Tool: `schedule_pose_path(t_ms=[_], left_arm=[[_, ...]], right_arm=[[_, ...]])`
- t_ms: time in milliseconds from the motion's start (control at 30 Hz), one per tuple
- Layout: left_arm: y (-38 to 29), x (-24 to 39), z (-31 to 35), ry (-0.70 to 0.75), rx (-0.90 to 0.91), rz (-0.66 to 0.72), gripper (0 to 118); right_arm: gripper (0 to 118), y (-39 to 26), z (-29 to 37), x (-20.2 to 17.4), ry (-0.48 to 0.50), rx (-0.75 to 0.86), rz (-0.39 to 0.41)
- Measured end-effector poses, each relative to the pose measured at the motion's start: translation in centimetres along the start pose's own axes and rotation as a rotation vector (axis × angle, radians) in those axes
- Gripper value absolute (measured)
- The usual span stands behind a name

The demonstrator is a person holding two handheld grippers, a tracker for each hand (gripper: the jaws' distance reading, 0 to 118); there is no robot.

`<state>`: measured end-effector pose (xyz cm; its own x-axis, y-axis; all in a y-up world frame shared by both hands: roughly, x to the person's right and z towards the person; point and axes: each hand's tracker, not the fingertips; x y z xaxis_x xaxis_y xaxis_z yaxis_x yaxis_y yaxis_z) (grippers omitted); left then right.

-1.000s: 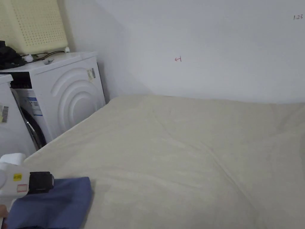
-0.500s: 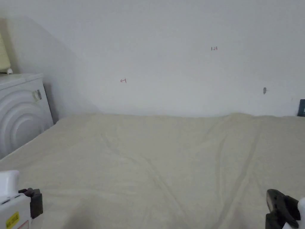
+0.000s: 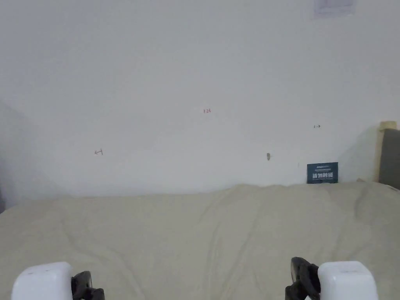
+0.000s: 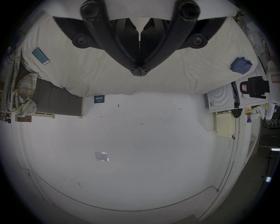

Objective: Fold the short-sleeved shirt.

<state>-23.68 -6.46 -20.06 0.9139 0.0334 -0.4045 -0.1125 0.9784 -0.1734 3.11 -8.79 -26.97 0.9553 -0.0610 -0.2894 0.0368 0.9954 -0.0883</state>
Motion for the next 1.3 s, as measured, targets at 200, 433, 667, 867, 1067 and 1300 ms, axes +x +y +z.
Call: schedule_pose_path(t_ms=[200, 433, 667, 867, 1067, 1300], left_arm=[[-1.7, 7.1, 3.0, 0.026, 0.097, -0.075, 0], [-1.9, 9.8, 3.4, 0.005, 0.100, -0.099, 0], [-2.2, 8.9, 3.3, 0.015, 0.098, -0.098, 87], [-1.8, 9.1, 3.4, 0.017, 0.096, -0.074, 118], [-1.7, 8.8, 3.8, -0.005, 0.088, -0.065, 118], [-1.4, 7.6, 3.8, 0.001, 0.075, -0.032, 118]], right_arm=[[0, 0.4, 1.6, 2.4, 0.010, 0.016, -0.035], [0, 0.1, 2.2, 3.2, 0.010, 0.028, -0.057], [83, 0.4, 1.9, 3.1, -0.012, 0.040, -0.044], [109, 0.2, 2.4, 3.4, -0.023, 0.077, -0.133], [109, 1.1, 1.7, 3.8, -0.071, -0.078, -0.075], [109, 0.5, 1.4, 3.6, -0.168, -0.054, 0.011]])
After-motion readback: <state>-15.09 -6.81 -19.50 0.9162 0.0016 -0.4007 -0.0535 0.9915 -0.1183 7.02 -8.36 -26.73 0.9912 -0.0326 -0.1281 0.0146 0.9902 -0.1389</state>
